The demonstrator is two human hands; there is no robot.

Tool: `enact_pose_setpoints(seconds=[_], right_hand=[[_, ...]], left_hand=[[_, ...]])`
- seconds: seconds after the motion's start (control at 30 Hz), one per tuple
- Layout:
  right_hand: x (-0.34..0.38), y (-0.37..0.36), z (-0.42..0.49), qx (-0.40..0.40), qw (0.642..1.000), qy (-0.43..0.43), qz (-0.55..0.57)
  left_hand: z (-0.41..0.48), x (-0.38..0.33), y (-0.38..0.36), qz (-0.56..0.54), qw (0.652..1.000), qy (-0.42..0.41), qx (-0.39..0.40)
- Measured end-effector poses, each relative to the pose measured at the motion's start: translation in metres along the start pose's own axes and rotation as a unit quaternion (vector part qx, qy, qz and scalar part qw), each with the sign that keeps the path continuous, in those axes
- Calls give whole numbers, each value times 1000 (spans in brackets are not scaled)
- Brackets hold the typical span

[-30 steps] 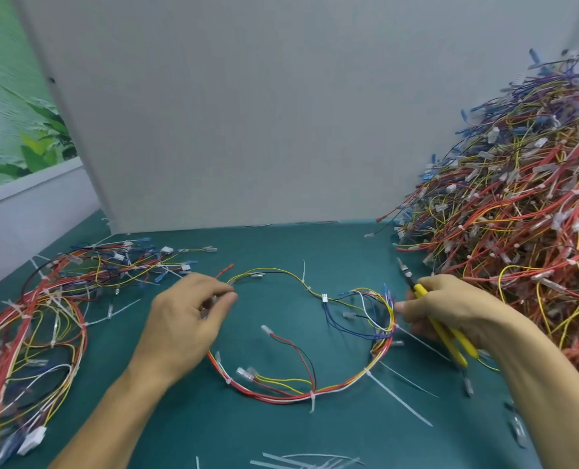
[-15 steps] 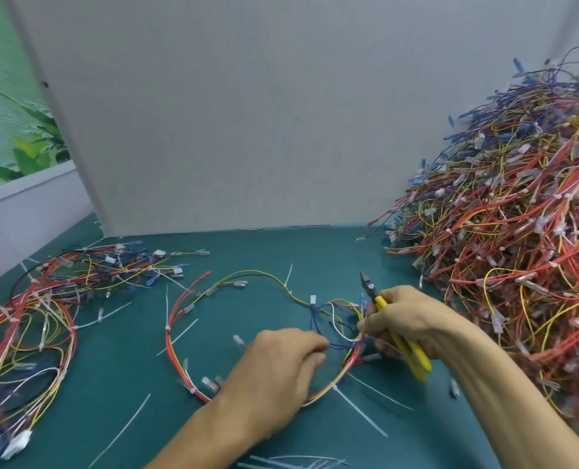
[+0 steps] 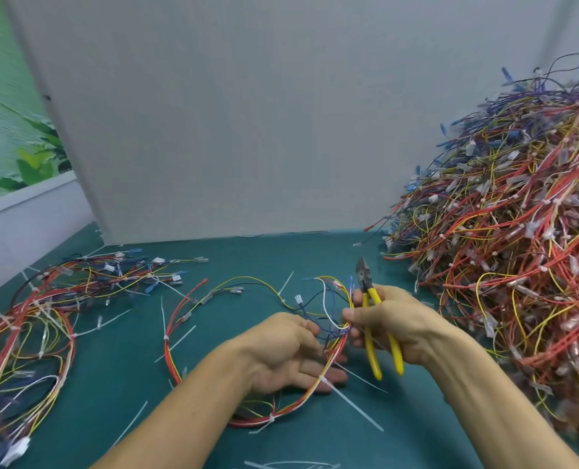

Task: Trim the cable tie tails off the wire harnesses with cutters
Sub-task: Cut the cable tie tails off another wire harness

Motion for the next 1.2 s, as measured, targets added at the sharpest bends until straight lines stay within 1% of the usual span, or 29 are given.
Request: enact_pose_setpoints(seconds=[0.07, 0.17, 0.27, 0.33, 0.4, 0.47, 0.5, 0.57, 0.6, 0.63, 0.67, 0.7, 0.77, 0.8, 0.87, 0.9, 0.97, 1.03, 1.07, 1.13, 1.17, 1.2], right_hand=[[2, 1, 0, -1, 1000, 10, 27], [3, 9, 2, -29, 998, 17, 49], [-3, 19, 3, -69, 997, -1, 21], [-8, 23, 3, -91, 996, -22, -1], [-13, 24, 4, -105, 993, -43, -29], [-18, 24, 5, -111, 990, -57, -62], [-19, 24, 5, -113, 988, -60, -85], [-21, 23, 7, -111, 981, -62, -148], [-22, 22, 7, -107, 976, -63, -181], [-22, 22, 7, -104, 971, -64, -207], [-23, 22, 7, -101, 966, -66, -228], [-24, 22, 6, -97, 962, -68, -245], [-25, 20, 6, -85, 958, -72, -266], [-25, 18, 6, -78, 956, -74, -271], [-26, 18, 6, -73, 955, -74, -278], [-26, 18, 7, -72, 955, -73, -280], [-26, 19, 8, -70, 956, -71, -278], [-26, 20, 8, -66, 956, -73, -277], [-26, 20, 7, -64, 955, -75, -280], [-26, 21, 6, -61, 952, -78, -289], [-26, 22, 6, -60, 950, -79, -295], [-26, 21, 6, -59, 946, -78, -308]], left_hand=[[2, 0, -4, -82, 996, -9, 15], [7, -6, 9, -192, 978, -66, -37], [5, -14, 19, -283, 948, -135, -62], [1, -16, 25, -298, 933, -181, -86], [-3, -18, 33, -263, 925, -241, -132], [-11, -23, 41, -183, 915, -308, -183], [-17, -28, 44, -113, 906, -345, -215], [-30, -38, 45, 66, 869, -404, -279], [-33, -40, 42, 133, 851, -412, -297], [-33, -38, 41, 165, 846, -404, -307], [-29, -34, 42, 162, 859, -378, -305], [-22, -27, 45, 130, 884, -337, -296], [-10, -14, 49, 33, 931, -246, -268], [-6, -10, 50, -10, 943, -219, -250], [-5, -10, 50, -73, 949, -213, -223], [-7, -13, 50, -88, 943, -233, -220], [-16, -23, 51, -73, 919, -313, -229], [-29, -35, 42, -7, 886, -397, -237], [-35, -40, 37, 33, 870, -427, -244], [-44, -45, 33, 117, 836, -455, -282], [-46, -45, 34, 163, 822, -448, -311], [-45, -45, 36, 220, 813, -422, -336]])
Point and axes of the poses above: each hand's wrist, its own z-axis towards the middle knuckle, its own y-axis out of the back of the hand, x = y × z, the point moved 10 cm from there along z, towards the middle knuckle, and after that the axes turned 8 degrees about -z, right-handed, at the moved point
